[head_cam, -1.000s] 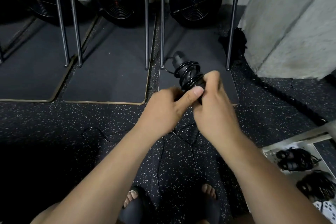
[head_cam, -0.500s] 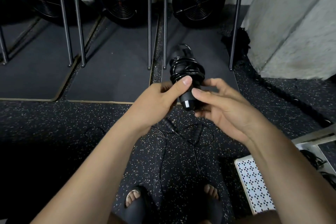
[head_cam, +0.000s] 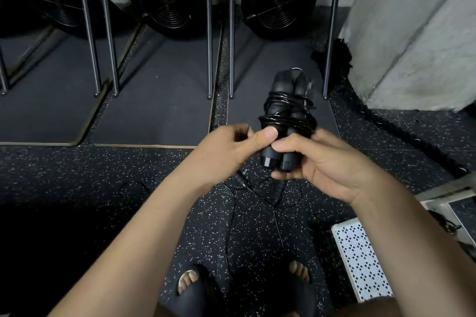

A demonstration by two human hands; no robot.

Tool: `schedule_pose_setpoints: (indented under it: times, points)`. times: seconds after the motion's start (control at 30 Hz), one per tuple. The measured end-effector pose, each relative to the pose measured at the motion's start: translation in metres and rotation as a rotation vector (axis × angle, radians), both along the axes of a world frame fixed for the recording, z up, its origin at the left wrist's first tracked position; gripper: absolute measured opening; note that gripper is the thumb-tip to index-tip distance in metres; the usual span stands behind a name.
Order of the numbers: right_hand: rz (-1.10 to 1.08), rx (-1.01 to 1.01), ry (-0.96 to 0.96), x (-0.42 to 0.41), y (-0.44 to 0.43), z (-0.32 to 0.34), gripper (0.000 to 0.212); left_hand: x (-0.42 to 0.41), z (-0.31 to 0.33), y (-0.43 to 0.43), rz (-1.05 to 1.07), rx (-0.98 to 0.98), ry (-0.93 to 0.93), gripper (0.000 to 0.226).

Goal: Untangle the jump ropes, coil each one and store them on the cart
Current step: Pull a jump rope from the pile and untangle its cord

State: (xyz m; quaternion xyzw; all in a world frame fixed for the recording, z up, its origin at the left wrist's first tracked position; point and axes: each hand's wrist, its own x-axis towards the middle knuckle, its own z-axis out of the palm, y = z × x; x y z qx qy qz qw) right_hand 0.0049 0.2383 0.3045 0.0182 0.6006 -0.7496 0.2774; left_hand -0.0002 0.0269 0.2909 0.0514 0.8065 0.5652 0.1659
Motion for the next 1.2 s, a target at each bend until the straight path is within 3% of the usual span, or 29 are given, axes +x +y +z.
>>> schedule_pose_setpoints:
  times: [0.13, 0.27, 0.37, 0.47, 0.57, 0.77, 0.9, 1.07, 1.2]
  points:
    - [-0.100, 0.044, 0.054, -0.002, -0.006, 0.001, 0.052, -0.003, 0.001, 0.002, 0.109, 0.160, 0.026, 0.039]
    - [-0.229, -0.023, 0.038, -0.005, -0.006, -0.001, 0.063, -0.002, 0.000, 0.003, 0.164, 0.268, 0.101, 0.021]
    - [-0.293, -0.086, 0.022, -0.006, -0.008, -0.002, 0.061, -0.001, 0.001, 0.004, 0.181, 0.232, 0.167, 0.008]
    - [-0.364, -0.167, -0.030, -0.007, -0.008, -0.002, 0.049, 0.001, 0.002, 0.006, 0.163, 0.129, 0.269, 0.016]
    - [-0.361, -0.098, 0.012, -0.007, -0.012, -0.005, 0.049, 0.003, 0.002, 0.009, 0.173, 0.107, 0.271, 0.020]
    - [-0.433, 0.220, 0.275, -0.002, -0.020, -0.014, 0.051, 0.002, -0.004, 0.009, 0.240, 0.190, 0.177, 0.019]
    - [-0.455, 0.535, 0.473, 0.004, -0.026, -0.012, 0.050, 0.003, -0.004, 0.013, 0.251, 0.278, 0.099, 0.015]
    - [-0.407, 0.716, 0.544, 0.008, -0.030, -0.014, 0.052, 0.000, -0.005, 0.010, 0.295, 0.366, 0.049, 0.012]
    - [-0.290, 0.485, 0.391, 0.008, -0.035, -0.012, 0.046, -0.009, -0.007, -0.004, 0.413, 0.404, 0.041, 0.009]
